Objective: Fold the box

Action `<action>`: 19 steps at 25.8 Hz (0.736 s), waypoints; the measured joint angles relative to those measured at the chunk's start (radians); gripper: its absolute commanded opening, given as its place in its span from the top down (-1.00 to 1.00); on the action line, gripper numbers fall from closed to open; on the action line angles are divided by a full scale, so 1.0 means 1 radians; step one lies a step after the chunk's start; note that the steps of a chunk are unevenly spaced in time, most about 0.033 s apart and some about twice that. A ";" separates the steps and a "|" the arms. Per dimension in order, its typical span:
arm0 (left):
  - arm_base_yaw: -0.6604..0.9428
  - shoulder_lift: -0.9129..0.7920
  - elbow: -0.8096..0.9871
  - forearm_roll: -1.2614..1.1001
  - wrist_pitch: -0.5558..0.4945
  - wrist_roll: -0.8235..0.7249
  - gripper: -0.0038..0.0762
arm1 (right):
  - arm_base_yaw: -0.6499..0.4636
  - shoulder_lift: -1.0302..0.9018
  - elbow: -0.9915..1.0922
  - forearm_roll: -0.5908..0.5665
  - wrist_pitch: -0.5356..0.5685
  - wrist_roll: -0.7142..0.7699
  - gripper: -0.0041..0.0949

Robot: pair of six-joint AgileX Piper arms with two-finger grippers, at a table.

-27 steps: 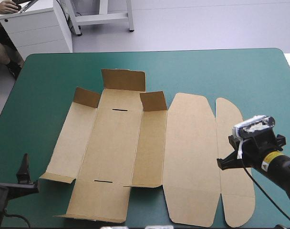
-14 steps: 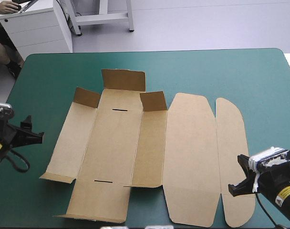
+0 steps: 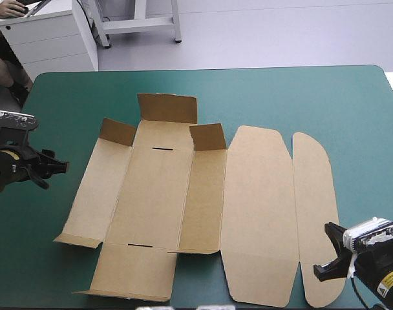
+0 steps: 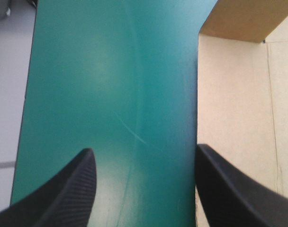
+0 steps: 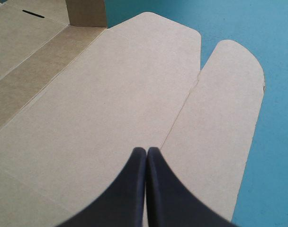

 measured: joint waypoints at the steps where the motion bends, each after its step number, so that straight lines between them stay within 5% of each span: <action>1: 0.027 0.019 -0.003 -0.028 0.008 0.014 -0.17 | 0.000 0.000 0.000 0.003 -0.002 0.000 0.96; 10: 0.304 0.259 -0.005 -0.389 0.143 0.243 -0.17 | 0.000 0.000 0.000 0.013 -0.011 0.000 0.96; 19: 0.341 0.464 -0.006 -0.456 0.221 0.283 -0.17 | 0.000 0.000 0.000 0.013 -0.011 0.000 0.96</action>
